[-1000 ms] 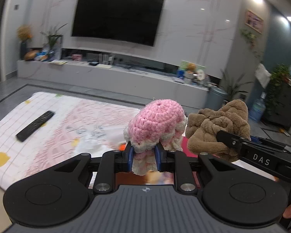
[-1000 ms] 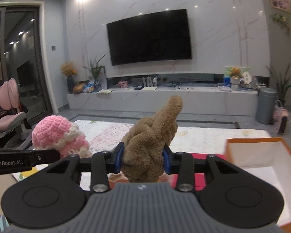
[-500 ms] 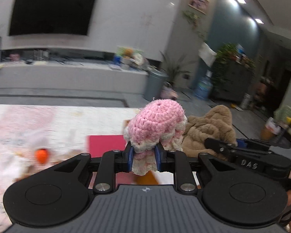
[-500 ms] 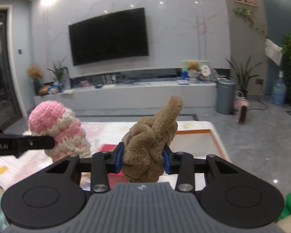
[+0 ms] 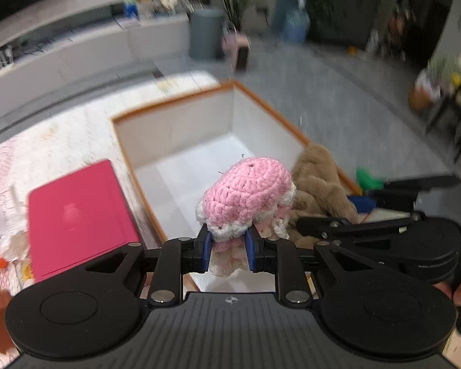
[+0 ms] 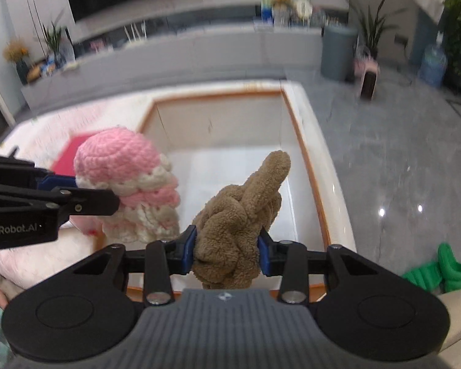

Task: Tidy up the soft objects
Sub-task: 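Carry the pink toy and brown plush over the shoebox with both grippers, then open both grippers to drop the pink toy and brown plush into the shoebox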

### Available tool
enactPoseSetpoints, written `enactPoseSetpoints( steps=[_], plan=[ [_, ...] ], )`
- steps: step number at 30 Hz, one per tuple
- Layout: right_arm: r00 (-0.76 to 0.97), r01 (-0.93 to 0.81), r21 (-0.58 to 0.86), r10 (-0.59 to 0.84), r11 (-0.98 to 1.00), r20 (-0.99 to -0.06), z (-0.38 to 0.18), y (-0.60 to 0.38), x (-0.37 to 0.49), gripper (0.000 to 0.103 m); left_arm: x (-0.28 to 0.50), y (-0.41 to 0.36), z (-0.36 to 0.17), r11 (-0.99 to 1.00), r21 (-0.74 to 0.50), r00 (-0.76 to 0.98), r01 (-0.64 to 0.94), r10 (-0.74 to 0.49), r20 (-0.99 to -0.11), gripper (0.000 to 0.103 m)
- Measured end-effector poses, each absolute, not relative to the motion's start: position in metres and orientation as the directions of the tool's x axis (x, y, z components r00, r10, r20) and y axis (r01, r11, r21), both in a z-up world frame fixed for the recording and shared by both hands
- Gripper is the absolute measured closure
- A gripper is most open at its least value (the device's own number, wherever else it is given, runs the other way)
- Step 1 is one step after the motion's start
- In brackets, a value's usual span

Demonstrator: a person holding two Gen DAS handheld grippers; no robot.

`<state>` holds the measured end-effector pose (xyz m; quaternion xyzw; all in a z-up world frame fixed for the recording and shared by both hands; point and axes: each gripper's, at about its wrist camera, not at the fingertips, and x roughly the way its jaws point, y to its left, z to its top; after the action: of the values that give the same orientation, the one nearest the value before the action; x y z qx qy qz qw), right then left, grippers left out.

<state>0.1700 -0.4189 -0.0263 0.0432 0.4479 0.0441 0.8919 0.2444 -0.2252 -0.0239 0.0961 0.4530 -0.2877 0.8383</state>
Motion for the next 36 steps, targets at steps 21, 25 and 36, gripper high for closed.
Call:
enactPoseSetpoints(
  steps=[21,25,36],
  plan=[
    [0.417,-0.194,-0.025,0.060,0.981,-0.907,-0.067,-0.405,0.201,0.048,0.256,-0.274,-0.069,0.791,0.038,0.342,0.611,-0.221,-0.914,0.065],
    [0.431,-0.188,-0.051,0.035,0.981,-0.902,-0.059,-0.403,0.198,0.039,0.250,-0.267,-0.058,0.799,0.036,0.371,0.600,-0.239,-0.898,0.056],
    [0.484,-0.173,-0.146,-0.045,0.974,-0.874,-0.023,-0.392,0.178,0.021,0.225,-0.244,-0.028,0.807,0.022,0.442,0.590,-0.300,-0.845,0.050]
  ],
)
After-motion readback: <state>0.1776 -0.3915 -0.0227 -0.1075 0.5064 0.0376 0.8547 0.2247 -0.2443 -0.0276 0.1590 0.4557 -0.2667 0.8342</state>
